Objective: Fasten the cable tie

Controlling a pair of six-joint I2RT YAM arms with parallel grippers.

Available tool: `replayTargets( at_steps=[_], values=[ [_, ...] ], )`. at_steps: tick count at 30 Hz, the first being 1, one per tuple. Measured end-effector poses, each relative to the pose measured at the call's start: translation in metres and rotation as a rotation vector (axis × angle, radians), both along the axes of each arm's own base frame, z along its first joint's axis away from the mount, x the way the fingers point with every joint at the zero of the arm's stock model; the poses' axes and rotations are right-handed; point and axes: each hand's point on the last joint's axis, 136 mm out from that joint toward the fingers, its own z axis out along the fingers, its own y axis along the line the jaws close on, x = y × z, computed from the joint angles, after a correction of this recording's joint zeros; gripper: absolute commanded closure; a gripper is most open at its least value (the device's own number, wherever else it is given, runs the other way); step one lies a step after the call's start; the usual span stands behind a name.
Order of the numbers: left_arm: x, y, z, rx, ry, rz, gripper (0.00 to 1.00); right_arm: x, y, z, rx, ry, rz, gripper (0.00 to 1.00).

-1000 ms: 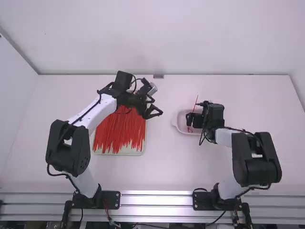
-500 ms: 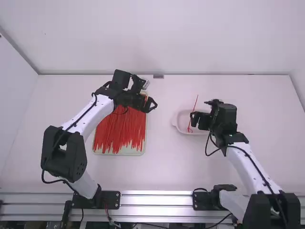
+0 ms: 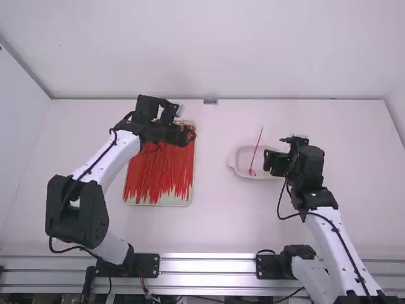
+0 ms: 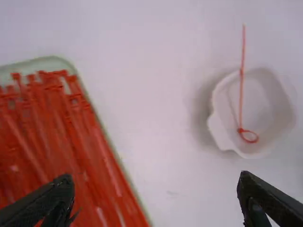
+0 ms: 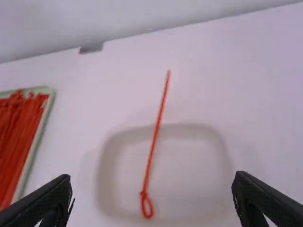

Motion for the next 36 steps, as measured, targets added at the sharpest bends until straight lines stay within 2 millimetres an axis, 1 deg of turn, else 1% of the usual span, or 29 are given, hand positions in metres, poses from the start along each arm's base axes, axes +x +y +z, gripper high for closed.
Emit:
replayTargets(
  at_steps=[1,2,4,6,7,9,11,13,15,16,19,20,22,25,26,27,28,31,32,36],
  values=[
    [0.001,0.002,0.001,0.002,-0.005,0.006,0.14,0.000,-0.002,0.000,-0.006,-0.003,-0.005,0.16],
    [0.004,0.012,0.005,0.008,-0.031,0.038,0.16,-0.002,-0.011,0.000,-0.031,-0.026,-0.029,0.18],
    [0.006,0.029,0.010,0.024,-0.069,0.086,0.20,-0.006,-0.020,-0.002,-0.075,-0.049,-0.050,0.22],
    [0.007,0.043,0.014,0.036,-0.095,0.125,0.22,-0.012,-0.022,-0.005,-0.104,-0.056,-0.047,0.26],
    [0.008,0.055,0.016,0.049,-0.118,0.159,0.24,-0.018,-0.023,-0.009,-0.126,-0.059,-0.043,0.28],
    [0.008,0.068,0.019,0.064,-0.144,0.199,0.27,-0.023,-0.024,-0.014,-0.140,-0.061,-0.040,0.31],
    [0.007,0.086,0.024,0.092,-0.186,0.257,0.32,-0.033,-0.025,-0.024,-0.158,-0.060,-0.035,0.37],
    [0.005,0.093,0.028,0.109,-0.219,0.284,0.35,-0.040,-0.025,-0.032,-0.166,-0.060,-0.032,0.40],
    [0.000,0.099,0.035,0.131,-0.275,0.316,0.41,-0.050,-0.026,-0.044,-0.172,-0.061,-0.030,0.47],
    [0.000,0.100,0.036,0.134,-0.285,0.323,0.42,-0.052,-0.026,-0.046,-0.173,-0.062,-0.029,0.48],
    [-0.009,0.111,0.046,0.167,-0.361,0.380,0.49,-0.065,-0.026,-0.063,-0.177,-0.064,-0.031,0.56],
    [-0.011,0.113,0.047,0.172,-0.372,0.390,0.51,-0.067,-0.026,-0.067,-0.179,-0.063,-0.029,0.58],
    [-0.021,0.121,0.047,0.197,-0.386,0.424,0.56,-0.074,-0.026,-0.078,-0.182,-0.064,-0.027,0.63],
    [-0.036,0.129,0.041,0.227,-0.390,0.463,0.62,-0.081,-0.026,-0.093,-0.183,-0.063,-0.028,0.68],
    [-0.045,0.132,0.037,0.237,-0.390,0.475,0.65,-0.082,-0.027,-0.093,-0.184,-0.081,-0.032,0.71],
    [-0.051,0.133,0.034,0.242,-0.389,0.481,0.68,-0.080,-0.026,-0.088,-0.183,-0.103,-0.031,0.74],
    [-0.053,0.134,0.032,0.245,-0.389,0.484,0.69,-0.080,-0.027,-0.086,-0.184,-0.111,-0.035,0.75],
    [-0.073,0.136,0.019,0.256,-0.386,0.496,0.77,-0.077,-0.027,-0.068,-0.184,-0.193,-0.040,0.81],
    [-0.075,0.136,0.018,0.256,-0.386,0.496,0.79,-0.076,-0.026,-0.066,-0.183,-0.201,-0.041,0.82],
    [-0.097,0.137,0.003,0.258,-0.389,0.500,0.89,-0.075,-0.027,-0.049,-0.185,-0.274,-0.048,0.89]
  ],
)
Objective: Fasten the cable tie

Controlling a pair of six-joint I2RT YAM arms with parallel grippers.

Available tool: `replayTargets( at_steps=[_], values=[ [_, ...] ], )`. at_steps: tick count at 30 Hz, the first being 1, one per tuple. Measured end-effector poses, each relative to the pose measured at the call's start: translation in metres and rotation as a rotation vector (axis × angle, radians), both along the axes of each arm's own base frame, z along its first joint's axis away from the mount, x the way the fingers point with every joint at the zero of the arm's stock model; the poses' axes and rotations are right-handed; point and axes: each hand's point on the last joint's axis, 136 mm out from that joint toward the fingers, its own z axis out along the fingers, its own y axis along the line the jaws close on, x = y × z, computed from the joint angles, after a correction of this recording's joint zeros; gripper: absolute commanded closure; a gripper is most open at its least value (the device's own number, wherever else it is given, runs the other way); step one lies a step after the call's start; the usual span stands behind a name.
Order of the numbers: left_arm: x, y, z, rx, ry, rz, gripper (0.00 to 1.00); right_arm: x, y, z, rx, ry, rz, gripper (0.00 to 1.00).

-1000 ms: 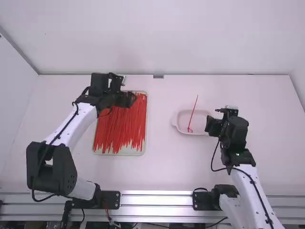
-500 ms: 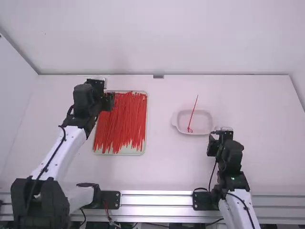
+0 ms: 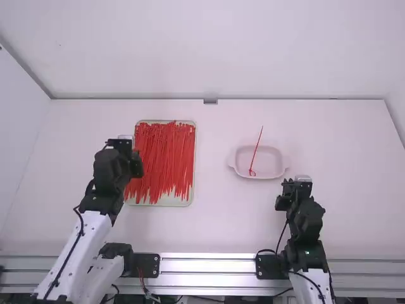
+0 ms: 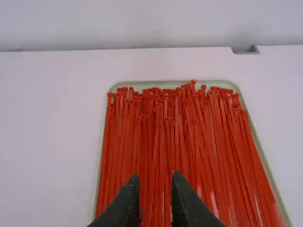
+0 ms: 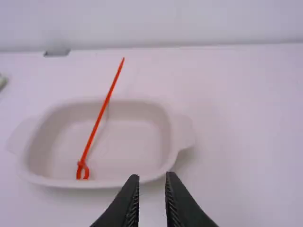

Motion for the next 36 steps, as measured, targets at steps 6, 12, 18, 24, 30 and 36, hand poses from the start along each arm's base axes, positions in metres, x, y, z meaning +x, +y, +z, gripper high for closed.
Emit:
replayTargets(
  at_steps=[6,12,18,24,30,36],
  values=[
    [-0.026,0.000,-0.023,0.000,-0.004,0.000,1.00,0.000,0.000,0.020,0.001,-0.088,-0.001,0.97],
    [-0.047,0.001,-0.049,0.004,-0.006,0.006,1.00,-0.001,0.000,0.037,0.000,-0.164,0.001,1.00],
    [-0.062,0.001,-0.073,0.005,-0.009,0.008,1.00,-0.003,0.000,0.050,-0.002,-0.219,-0.001,1.00],
    [-0.075,0.002,-0.099,0.005,-0.008,0.009,1.00,-0.003,0.000,0.051,0.001,-0.223,0.000,1.00],
    [-0.071,0.002,-0.080,0.005,-0.098,0.009,1.00,-0.003,0.000,0.051,-0.003,-0.223,-0.001,1.00],
    [-0.070,0.002,-0.059,0.005,-0.188,0.010,1.00,-0.003,0.000,0.051,0.002,-0.223,0.001,1.00]
  ],
)
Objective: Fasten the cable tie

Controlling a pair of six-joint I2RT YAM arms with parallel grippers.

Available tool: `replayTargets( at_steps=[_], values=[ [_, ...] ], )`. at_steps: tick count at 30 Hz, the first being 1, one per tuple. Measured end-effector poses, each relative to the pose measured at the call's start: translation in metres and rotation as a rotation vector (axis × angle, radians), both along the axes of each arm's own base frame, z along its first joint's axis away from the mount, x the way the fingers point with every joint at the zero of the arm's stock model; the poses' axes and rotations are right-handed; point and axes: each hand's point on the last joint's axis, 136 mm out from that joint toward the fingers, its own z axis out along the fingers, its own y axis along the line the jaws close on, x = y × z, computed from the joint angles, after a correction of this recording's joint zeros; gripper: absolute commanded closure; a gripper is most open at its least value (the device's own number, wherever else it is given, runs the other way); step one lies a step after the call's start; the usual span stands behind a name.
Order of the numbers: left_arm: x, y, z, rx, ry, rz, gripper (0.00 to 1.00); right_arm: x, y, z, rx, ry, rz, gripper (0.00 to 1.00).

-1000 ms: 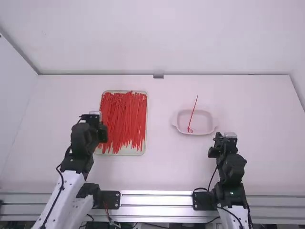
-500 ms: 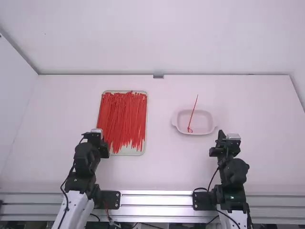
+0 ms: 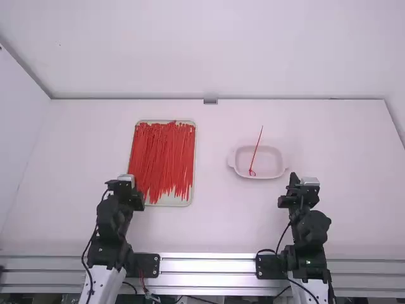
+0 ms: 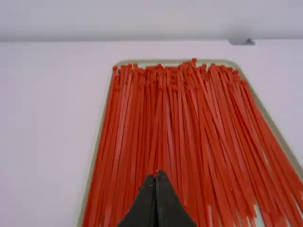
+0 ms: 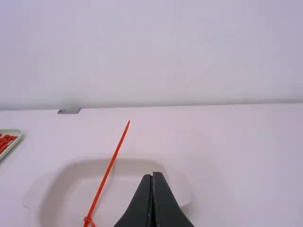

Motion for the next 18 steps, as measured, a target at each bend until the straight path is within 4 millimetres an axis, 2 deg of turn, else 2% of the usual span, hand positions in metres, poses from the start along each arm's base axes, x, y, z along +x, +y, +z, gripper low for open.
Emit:
replayTargets(
  at_steps=[18],
  values=[
    [-0.003,0.000,0.046,0.000,-0.201,0.000,1.00,0.000,-0.001,0.000,-0.001,0.001,-0.003,1.00]
  ],
)
